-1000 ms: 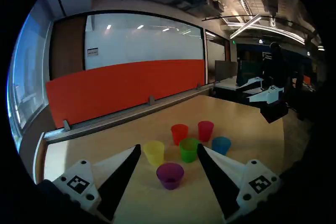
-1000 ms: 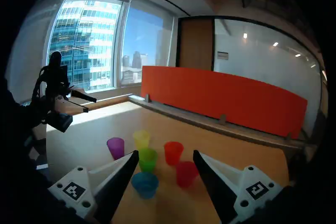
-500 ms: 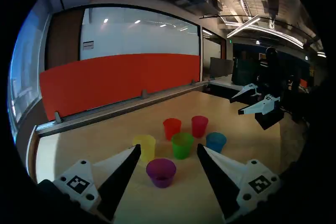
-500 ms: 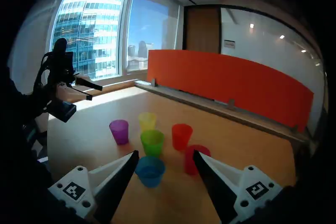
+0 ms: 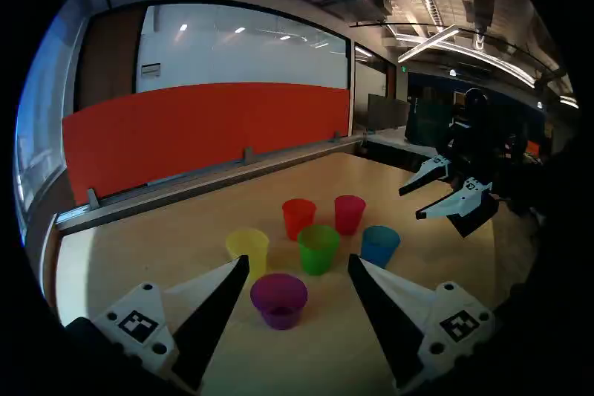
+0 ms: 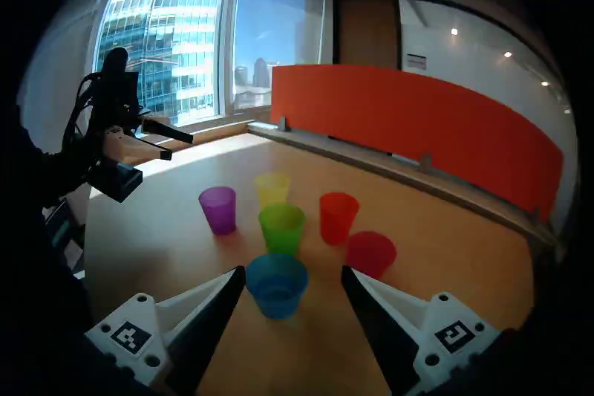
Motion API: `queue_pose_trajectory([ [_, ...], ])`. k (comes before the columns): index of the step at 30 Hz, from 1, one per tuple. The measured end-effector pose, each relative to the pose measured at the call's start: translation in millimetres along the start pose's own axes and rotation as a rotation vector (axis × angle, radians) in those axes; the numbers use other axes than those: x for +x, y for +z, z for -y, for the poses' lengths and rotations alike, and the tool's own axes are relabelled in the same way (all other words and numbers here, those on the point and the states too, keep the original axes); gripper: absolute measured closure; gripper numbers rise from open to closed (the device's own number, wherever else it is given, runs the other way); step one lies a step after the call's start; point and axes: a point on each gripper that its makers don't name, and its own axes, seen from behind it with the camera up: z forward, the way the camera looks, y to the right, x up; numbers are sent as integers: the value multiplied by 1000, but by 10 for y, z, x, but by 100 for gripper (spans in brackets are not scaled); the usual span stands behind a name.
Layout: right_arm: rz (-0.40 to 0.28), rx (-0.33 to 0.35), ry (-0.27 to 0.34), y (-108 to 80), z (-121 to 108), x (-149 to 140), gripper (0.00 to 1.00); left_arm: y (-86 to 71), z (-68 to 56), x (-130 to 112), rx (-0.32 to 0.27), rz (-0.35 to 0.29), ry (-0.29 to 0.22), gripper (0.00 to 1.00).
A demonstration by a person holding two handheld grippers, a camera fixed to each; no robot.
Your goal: Pour water
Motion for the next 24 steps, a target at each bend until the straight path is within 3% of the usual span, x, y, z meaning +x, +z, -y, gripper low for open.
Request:
queue_pose_trajectory([
  [24,112,56,-7,436,231,-568,0,228,-81,7,-41,14,20,0],
])
